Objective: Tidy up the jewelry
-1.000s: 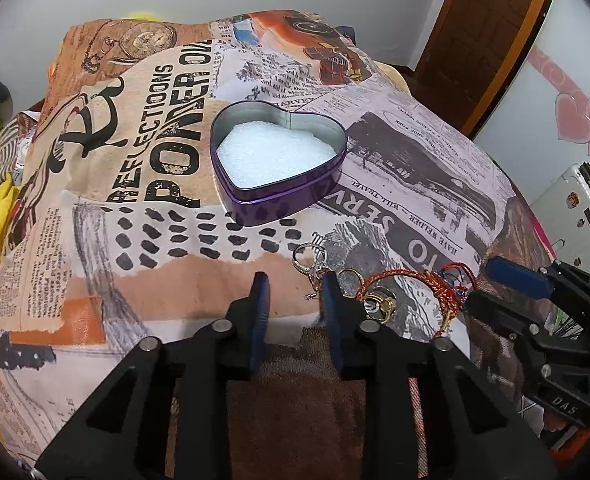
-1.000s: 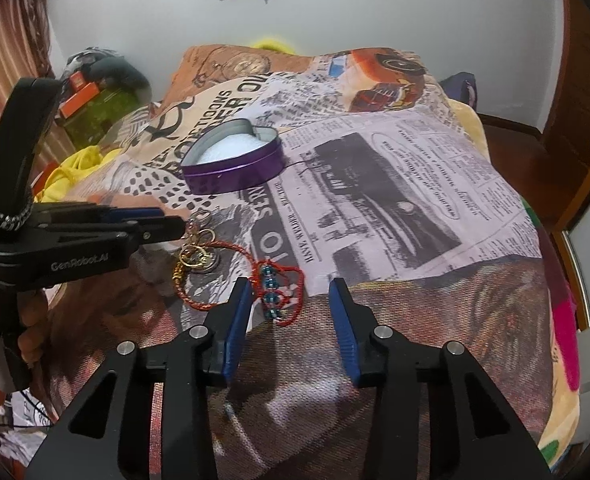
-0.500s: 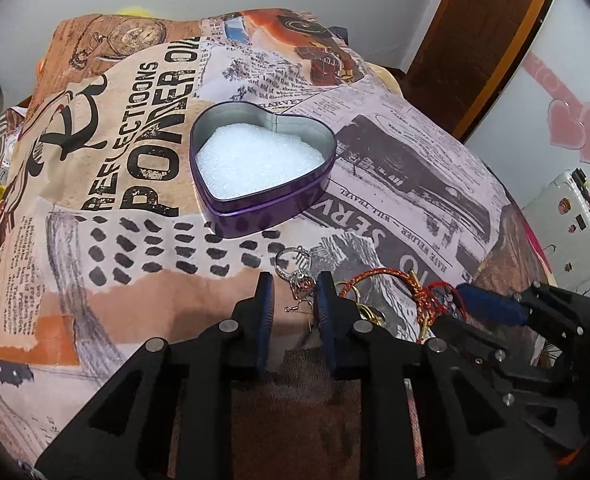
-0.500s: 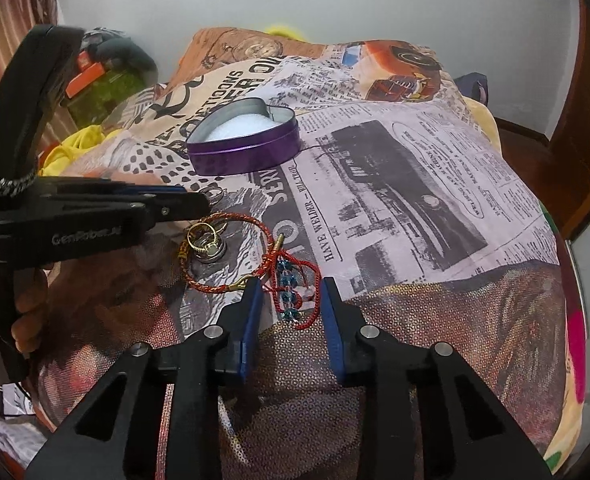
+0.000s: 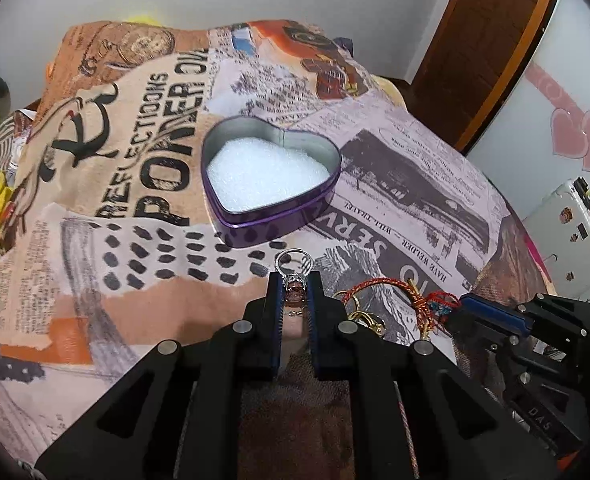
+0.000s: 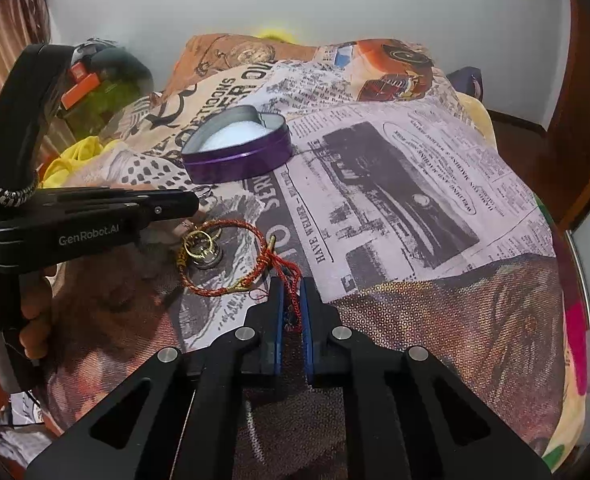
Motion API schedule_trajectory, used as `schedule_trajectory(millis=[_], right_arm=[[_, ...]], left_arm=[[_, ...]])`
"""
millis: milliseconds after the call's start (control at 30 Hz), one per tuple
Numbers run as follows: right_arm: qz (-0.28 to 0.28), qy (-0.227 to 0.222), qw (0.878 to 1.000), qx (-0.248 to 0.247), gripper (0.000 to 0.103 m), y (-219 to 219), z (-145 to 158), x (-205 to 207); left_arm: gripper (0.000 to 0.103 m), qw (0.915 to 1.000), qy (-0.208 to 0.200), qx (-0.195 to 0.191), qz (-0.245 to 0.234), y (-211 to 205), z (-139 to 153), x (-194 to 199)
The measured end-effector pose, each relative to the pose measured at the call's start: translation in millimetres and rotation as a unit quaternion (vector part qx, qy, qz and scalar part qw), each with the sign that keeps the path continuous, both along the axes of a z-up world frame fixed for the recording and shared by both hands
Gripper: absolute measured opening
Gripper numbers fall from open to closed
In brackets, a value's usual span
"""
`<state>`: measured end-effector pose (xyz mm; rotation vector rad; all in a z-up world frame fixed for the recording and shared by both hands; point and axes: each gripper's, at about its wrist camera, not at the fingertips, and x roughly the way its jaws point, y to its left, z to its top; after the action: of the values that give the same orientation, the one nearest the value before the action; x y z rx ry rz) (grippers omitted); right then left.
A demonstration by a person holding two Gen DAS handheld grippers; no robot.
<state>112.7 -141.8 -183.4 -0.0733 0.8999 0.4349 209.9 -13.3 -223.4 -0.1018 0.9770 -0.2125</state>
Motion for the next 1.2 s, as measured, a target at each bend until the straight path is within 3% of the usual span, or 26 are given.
schedule_trajectory(millis=[267,667,1200], right_arm=[[-0.005,-0.032,0.999,-0.002,0.007,2.2,22.8,-7.2],[-0.002,-0.115,0.993,0.011,0.007,12.3,75.6,-5.3],[0.037,-0.154,0.987,0.017,0.007,49.4,90.9,27.5]], left_arm=[[0.011,0.9993,-0.035,0.006,0.010,11.1,28.4,-17.6],[0.011,0.9953,-0.089,0.011,0.036,31.6,70.8,-35.6],[0.011,0.9918,-0.113,0.022,0.055,48.1,82.3,-14.9]])
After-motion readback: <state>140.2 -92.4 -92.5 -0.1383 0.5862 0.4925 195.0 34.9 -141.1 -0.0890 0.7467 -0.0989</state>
